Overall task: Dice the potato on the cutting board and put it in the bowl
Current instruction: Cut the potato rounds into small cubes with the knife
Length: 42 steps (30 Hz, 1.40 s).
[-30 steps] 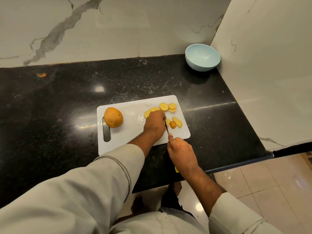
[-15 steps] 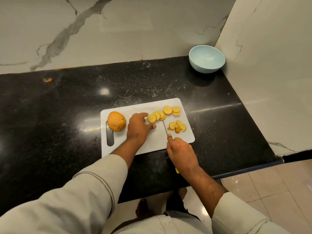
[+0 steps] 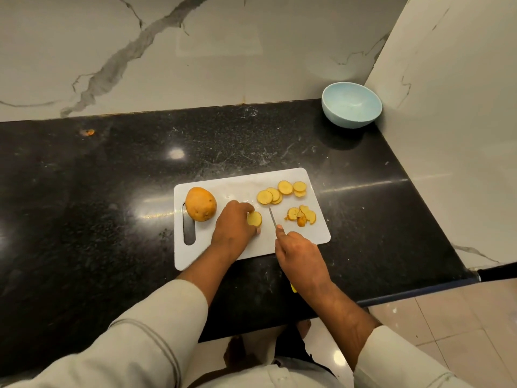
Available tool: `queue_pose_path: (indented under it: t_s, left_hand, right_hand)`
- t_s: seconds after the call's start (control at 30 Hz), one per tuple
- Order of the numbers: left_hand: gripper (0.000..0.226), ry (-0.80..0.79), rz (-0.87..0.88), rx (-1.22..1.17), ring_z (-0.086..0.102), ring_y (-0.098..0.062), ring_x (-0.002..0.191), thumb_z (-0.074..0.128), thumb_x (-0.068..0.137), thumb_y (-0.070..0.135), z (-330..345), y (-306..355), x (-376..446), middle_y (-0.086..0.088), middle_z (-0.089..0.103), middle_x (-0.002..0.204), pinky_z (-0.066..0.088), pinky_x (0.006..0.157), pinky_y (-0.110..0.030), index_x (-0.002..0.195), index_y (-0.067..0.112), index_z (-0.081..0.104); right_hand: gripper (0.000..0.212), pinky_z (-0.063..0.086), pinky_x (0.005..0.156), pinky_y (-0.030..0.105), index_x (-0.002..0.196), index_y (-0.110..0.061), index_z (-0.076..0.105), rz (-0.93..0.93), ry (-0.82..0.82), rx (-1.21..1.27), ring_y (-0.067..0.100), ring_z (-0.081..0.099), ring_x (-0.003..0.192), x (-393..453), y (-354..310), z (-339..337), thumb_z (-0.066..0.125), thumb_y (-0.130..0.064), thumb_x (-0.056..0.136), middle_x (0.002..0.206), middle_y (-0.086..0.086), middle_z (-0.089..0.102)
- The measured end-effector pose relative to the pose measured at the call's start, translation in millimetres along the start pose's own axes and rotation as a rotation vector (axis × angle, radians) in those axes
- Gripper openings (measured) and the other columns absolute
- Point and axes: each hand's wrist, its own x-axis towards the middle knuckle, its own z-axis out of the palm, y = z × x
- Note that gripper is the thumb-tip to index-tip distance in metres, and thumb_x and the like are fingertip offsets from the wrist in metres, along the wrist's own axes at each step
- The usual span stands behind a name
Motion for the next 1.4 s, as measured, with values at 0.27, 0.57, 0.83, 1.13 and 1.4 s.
queue_pose_path:
  t_s: [0.27, 0.57, 0.83, 1.13, 1.4]
  left_hand:
    - [0.068, -0.036, 0.019, -0.065, 0.053, -0.020, 0.112, 0.085, 0.068, 0.025, -3.4, -15.2, -13.5, -0.001, 0.053, 0.119, 0.043, 0.093, -0.027, 0.131, 0.022, 0.058]
    - [0.050, 0.006, 0.024, -0.072, 0.058, -0.022, 0.104, 0.084, 0.069, 0.023, -5.0, -9.4, -14.3, -0.003, 0.059, 0.113, 0.045, 0.084, -0.028, 0.117, 0.020, 0.069]
    - [0.046, 0.017, 0.009, -0.074, 0.060, -0.023, 0.103, 0.083, 0.071, 0.024, -4.2, -7.4, -13.8, -0.003, 0.061, 0.113, 0.046, 0.082, -0.028, 0.115, 0.022, 0.070]
    - [0.042, -0.009, 0.056, 0.033, 0.057, -0.024, 0.106, 0.070, 0.085, 0.029, -1.3, -6.5, -15.9, -0.003, 0.056, 0.114, 0.039, 0.082, -0.025, 0.126, 0.025, 0.063]
    - [0.035, -0.016, 0.133, 0.189, 0.058, -0.028, 0.102, 0.059, 0.090, 0.019, -1.7, -1.9, -16.8, -0.010, 0.060, 0.110, 0.042, 0.079, -0.028, 0.124, 0.019, 0.063]
  right_hand:
    - [0.046, 0.048, 0.068, 0.028, 0.147, -0.016, 0.036, -0.038, -0.016, -0.007, 0.017, 0.058, 0.080, -4.8, -13.7, 15.6, 0.036, -0.029, 0.104, 0.097, 0.001, 0.058]
    - [0.046, 0.045, 0.068, 0.028, 0.148, -0.015, 0.035, -0.026, -0.026, -0.018, 0.017, 0.058, 0.083, -4.2, -23.9, 25.1, 0.034, -0.028, 0.104, 0.100, 0.002, 0.057]
    - [0.045, 0.045, 0.064, 0.029, 0.146, -0.012, 0.037, -0.032, -0.020, -0.035, 0.019, 0.059, 0.080, -2.7, -24.9, 27.5, 0.036, -0.025, 0.104, 0.100, 0.005, 0.058]
    - [0.042, 0.043, 0.059, 0.030, 0.143, -0.009, 0.040, -0.038, -0.012, -0.085, 0.023, 0.061, 0.077, 4.7, -27.7, 28.8, 0.035, -0.022, 0.104, 0.099, 0.006, 0.058]
    - [0.033, 0.048, 0.064, 0.034, 0.133, -0.006, 0.048, -0.030, -0.049, -0.100, 0.026, 0.063, 0.078, 11.6, -33.6, 28.5, 0.041, -0.015, 0.101, 0.101, 0.009, 0.060]
